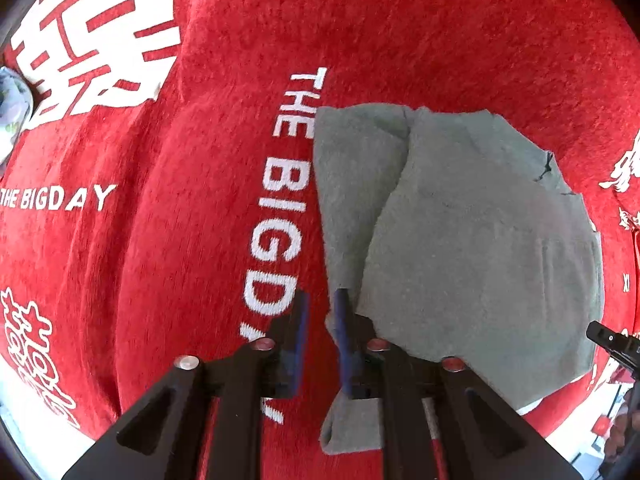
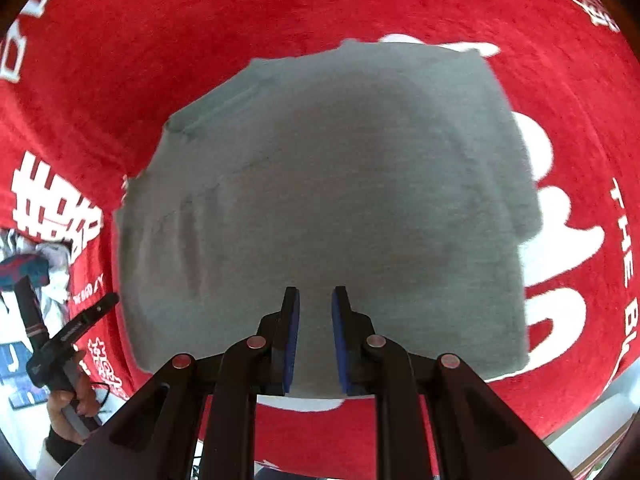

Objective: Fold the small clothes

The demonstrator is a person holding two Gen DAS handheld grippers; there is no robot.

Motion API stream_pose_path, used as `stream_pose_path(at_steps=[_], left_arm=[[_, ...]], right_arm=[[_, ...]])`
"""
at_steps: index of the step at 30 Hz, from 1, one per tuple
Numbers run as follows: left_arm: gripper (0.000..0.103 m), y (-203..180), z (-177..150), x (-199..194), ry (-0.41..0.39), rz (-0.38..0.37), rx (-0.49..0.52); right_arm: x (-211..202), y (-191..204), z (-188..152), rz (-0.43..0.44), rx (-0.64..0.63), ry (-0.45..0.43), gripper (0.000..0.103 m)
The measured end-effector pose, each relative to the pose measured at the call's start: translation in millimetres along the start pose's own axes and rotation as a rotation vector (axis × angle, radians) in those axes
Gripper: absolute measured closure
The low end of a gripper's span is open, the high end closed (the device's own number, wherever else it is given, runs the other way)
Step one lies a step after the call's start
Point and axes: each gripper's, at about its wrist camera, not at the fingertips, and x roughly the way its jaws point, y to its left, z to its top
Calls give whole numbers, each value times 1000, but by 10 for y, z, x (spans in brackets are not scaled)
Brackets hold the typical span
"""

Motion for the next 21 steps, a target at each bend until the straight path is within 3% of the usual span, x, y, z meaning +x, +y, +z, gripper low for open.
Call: stream_pose_path(at_steps=[1, 3, 4, 12, 13, 14, 15, 16, 21], left_arm=[[3, 10, -3, -10, -13, 19, -7], [1, 29, -26, -91, -67, 77, -6], [1, 39, -24, -112, -73, 78, -2], [1, 305, 68, -63, -48, 115, -101], [1, 316, 62, -6, -29, 114, -102], [1, 341, 54, 48, -7, 120, -96], [1, 363, 51, 102, -1, 123, -85], [1, 367, 32, 115, -2, 125, -66], [1, 451, -74, 20, -47, 104, -39]], right_arm=[[1, 56, 6, 6, -12, 3, 80], [11, 221, 28, 21, -39, 4, 51], [28, 339, 46, 36, -60, 4, 45], [512, 1560, 319, 211, -159, 29, 43], [598, 1668, 352, 228, -157, 30, 45], [664, 1741, 378, 250, -151, 33, 59], [750, 1812, 413, 274, -138, 42, 85], [839, 1863, 448, 281, -118, 52, 92], [1155, 1911, 574, 265, -42, 61, 93]])
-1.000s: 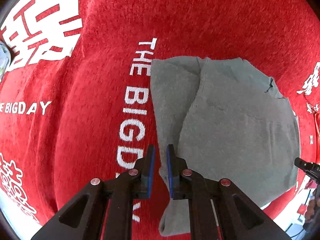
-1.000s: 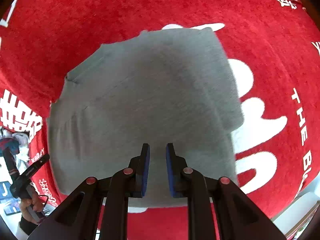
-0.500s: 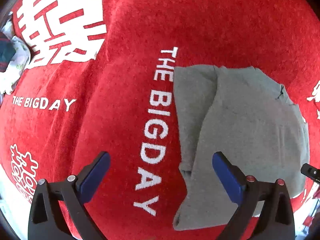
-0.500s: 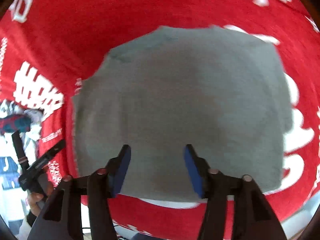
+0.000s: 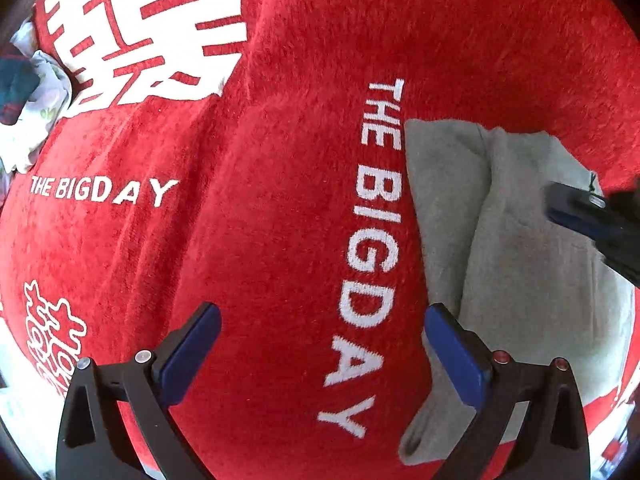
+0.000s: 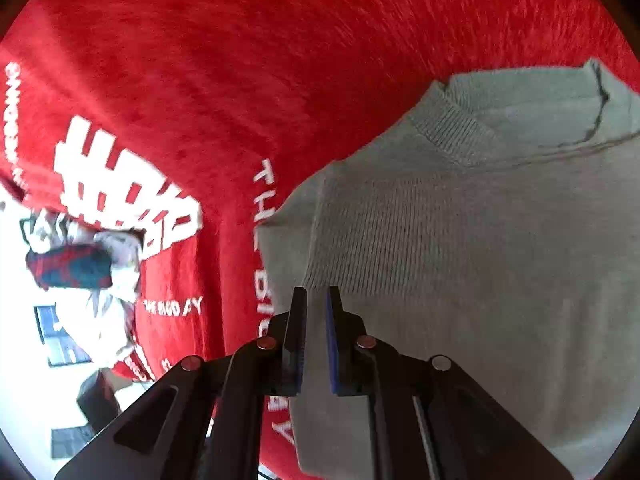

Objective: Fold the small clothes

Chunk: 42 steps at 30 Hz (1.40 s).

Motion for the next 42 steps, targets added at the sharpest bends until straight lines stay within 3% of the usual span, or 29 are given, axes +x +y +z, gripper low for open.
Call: stream_pose_path(at_steps=[5, 12, 17, 19, 20, 21, 29, 42], left_arm=[[1, 107, 1, 7, -6, -26, -19], [1, 106, 27, 46, 12, -34, -37], [1, 25, 35, 39, 21, -44, -11], [1, -24, 27, 39, 26, -39, 4], [1, -39, 24, 43, 30, -38, 10], [1, -56, 17, 47, 36, -39, 14], [1, -166, -29, 49, 54, -33, 53], [1, -273, -86, 58, 71, -9, 89]], right_arm=[[424, 123, -35, -11, -63, 103, 93], [165, 163, -190, 11, -128, 122, 89], [-177, -59, -405, 12, -96, 115, 87], [-292, -169, -481, 6, -73, 109, 72], [-358, -229, -526, 2, -61, 101, 56], [-412, -278, -557, 5, -51, 97, 48], [-627, -629, -866, 29, 48, 113, 47], [-802, -1013, -1438, 139, 187, 126, 43]])
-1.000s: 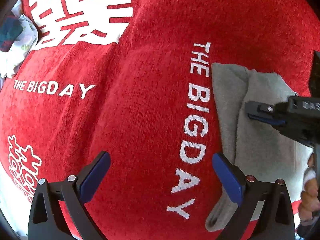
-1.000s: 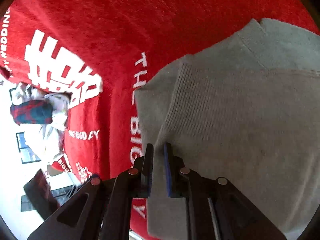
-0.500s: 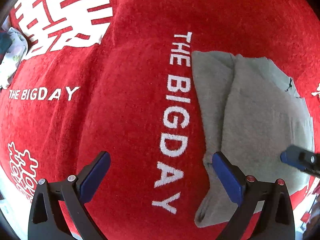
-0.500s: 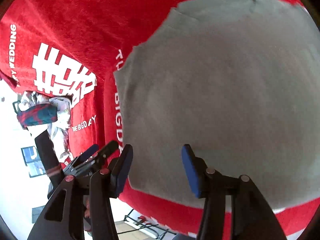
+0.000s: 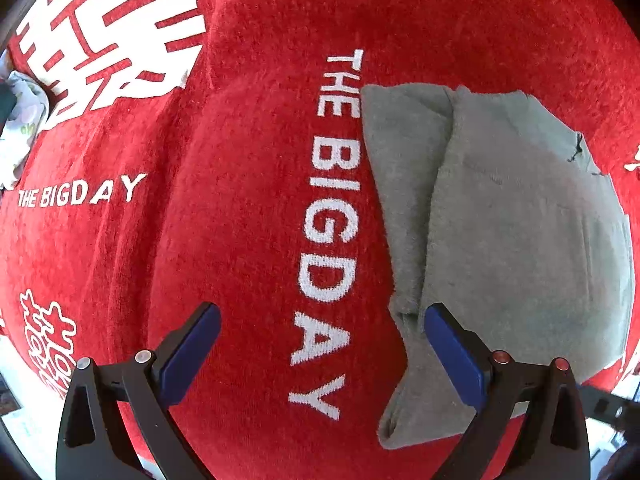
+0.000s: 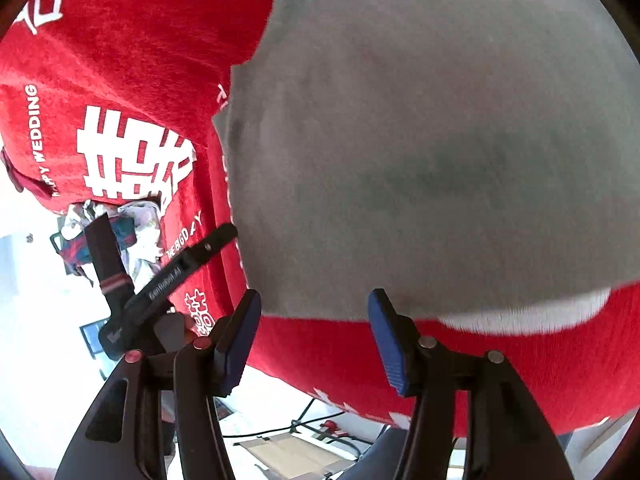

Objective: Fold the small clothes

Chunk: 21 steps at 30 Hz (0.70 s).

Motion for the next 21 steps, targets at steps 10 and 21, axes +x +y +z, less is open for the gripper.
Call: stream_pose_path(at_steps=[10, 21], left_arm=[[1, -129, -62, -17, 19, 0, 15], [1, -206, -95, 5, 33, -1, 37]], right_arm=[[39, -343, -216, 63, 118, -28, 43], [159, -408, -162, 174, 207, -128, 43]])
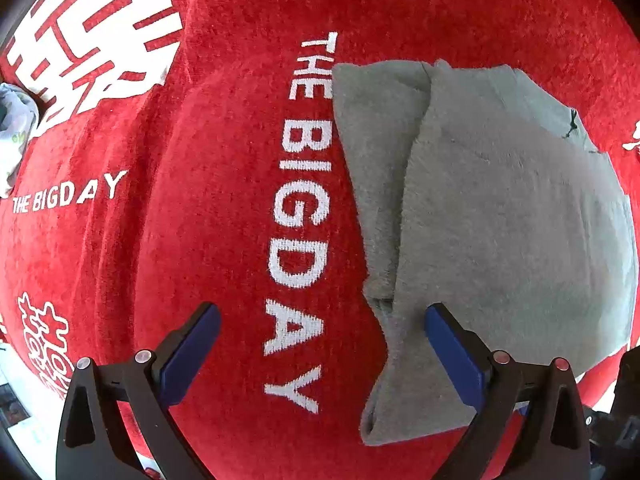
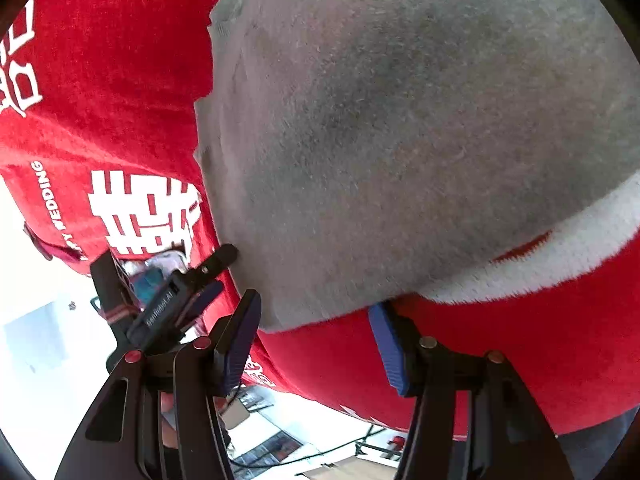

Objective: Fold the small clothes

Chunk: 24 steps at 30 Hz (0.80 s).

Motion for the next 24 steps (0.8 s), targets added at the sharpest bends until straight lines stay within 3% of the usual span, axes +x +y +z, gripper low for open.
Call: stream_pose_path(at_steps=[6, 10, 16, 17, 18, 19, 24], left_arm=[[1, -18, -18, -16, -7, -6, -5], [1, 82, 32, 41, 1, -53, -39], [1, 266, 97, 67, 16, -192, -86], [1, 284, 106, 70, 20, -223, -89], [1, 296, 116, 78, 26, -252, -91], [1, 312, 133, 89, 33, -277, -93], [1, 284, 230, 166, 76, -398, -102]], right_arm=[[77, -32, -26, 73, 60, -52, 41], [146, -9, -27, 120, 81, -75, 41], [271, 60, 120, 193, 139, -73, 42], [284, 75, 140, 202, 150, -64, 54], [276, 106, 163, 209, 147, -56, 81], [240, 141, 175, 225, 133, -58, 90], [23, 427, 195, 292, 20, -45, 93]])
